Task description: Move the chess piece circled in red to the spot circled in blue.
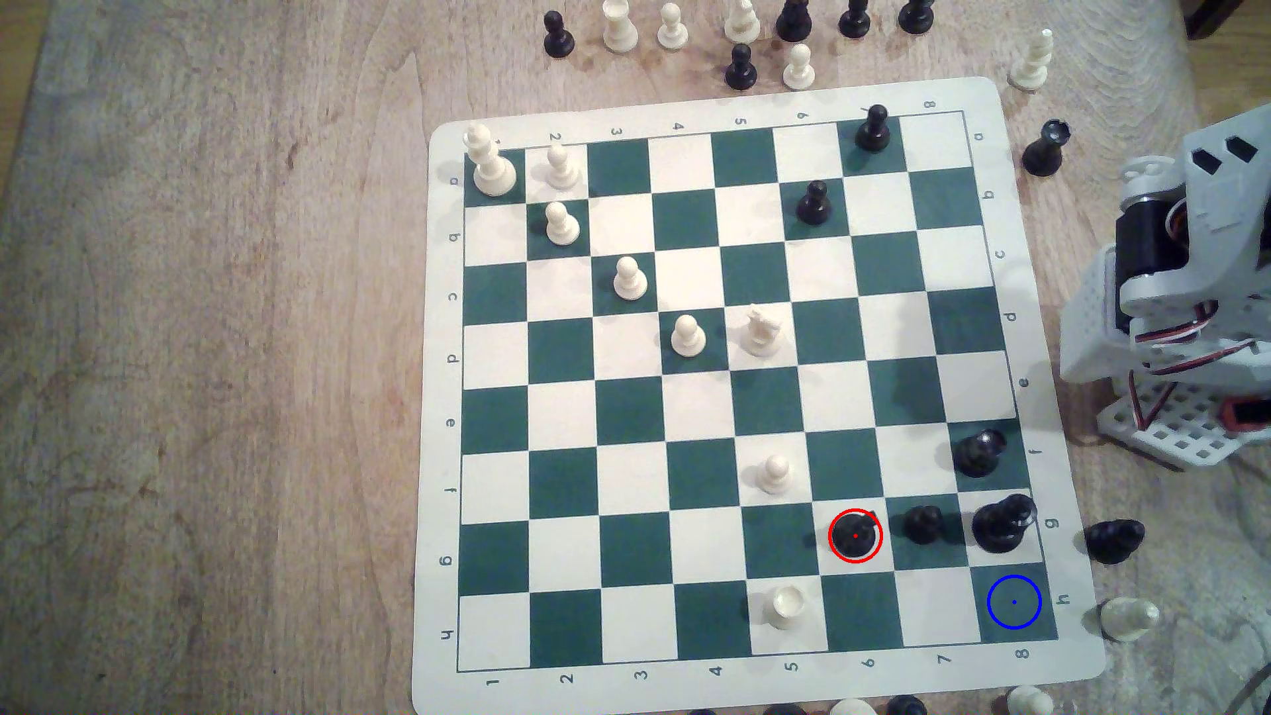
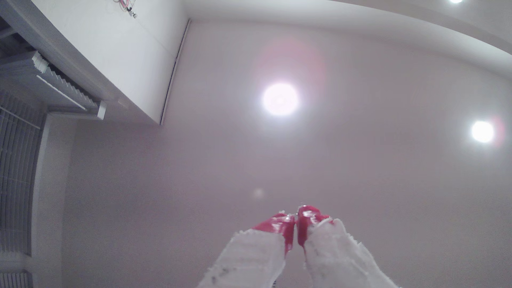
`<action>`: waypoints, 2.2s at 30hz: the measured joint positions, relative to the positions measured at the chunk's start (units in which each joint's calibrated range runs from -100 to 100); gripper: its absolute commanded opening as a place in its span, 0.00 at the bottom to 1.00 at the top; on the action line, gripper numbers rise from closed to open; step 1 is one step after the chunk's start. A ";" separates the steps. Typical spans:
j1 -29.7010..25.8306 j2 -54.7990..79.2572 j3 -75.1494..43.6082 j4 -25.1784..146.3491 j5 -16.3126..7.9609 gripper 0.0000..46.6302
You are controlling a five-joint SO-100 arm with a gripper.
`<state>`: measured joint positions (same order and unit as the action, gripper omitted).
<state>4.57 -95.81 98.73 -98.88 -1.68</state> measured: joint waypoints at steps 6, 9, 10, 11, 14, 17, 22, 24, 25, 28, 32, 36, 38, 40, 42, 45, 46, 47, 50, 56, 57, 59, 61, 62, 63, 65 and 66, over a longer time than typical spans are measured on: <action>-0.22 0.00 0.09 12.27 0.00 0.00; -0.29 0.08 0.09 29.16 0.00 0.00; -0.29 0.08 0.09 31.95 0.00 0.00; -0.15 0.08 0.09 34.98 0.00 0.00; -0.07 0.08 0.09 45.34 0.00 0.00; 0.15 0.17 -0.63 56.73 0.00 0.00; 2.14 0.17 -3.98 78.25 0.00 0.00; 2.29 0.25 -3.98 82.63 0.00 0.00; 2.88 0.17 -3.98 88.21 -0.05 0.04; 3.39 0.50 -6.06 94.90 -0.05 0.25; 6.12 0.42 -12.83 112.43 -0.05 0.48; 8.04 0.67 -20.33 126.53 -0.15 0.54; 6.93 1.93 -24.31 131.95 -0.05 0.56; 4.35 2.51 -28.56 139.76 0.59 0.56; 2.51 4.11 -31.90 144.14 1.12 0.54; -2.95 8.38 -40.58 158.01 1.95 0.45; -4.06 9.89 -42.39 161.43 2.05 0.43; -7.96 11.73 -44.74 166.69 2.10 0.43; -13.20 14.41 -46.45 172.83 1.37 0.44; -22.05 20.11 -46.54 179.36 0.05 0.43; -22.86 20.86 -46.54 179.52 0.00 0.41; -24.12 22.54 -46.54 179.60 -0.39 0.41; -26.62 25.22 -46.54 179.60 -1.07 0.39; -27.21 25.81 -46.54 179.60 -1.17 0.35; -27.51 26.48 -46.18 179.04 -1.32 0.32; -28.54 28.99 -43.74 176.10 -1.66 0.33; -28.91 29.58 -43.20 175.46 -1.76 0.34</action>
<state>-24.34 -66.23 55.54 76.57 -3.44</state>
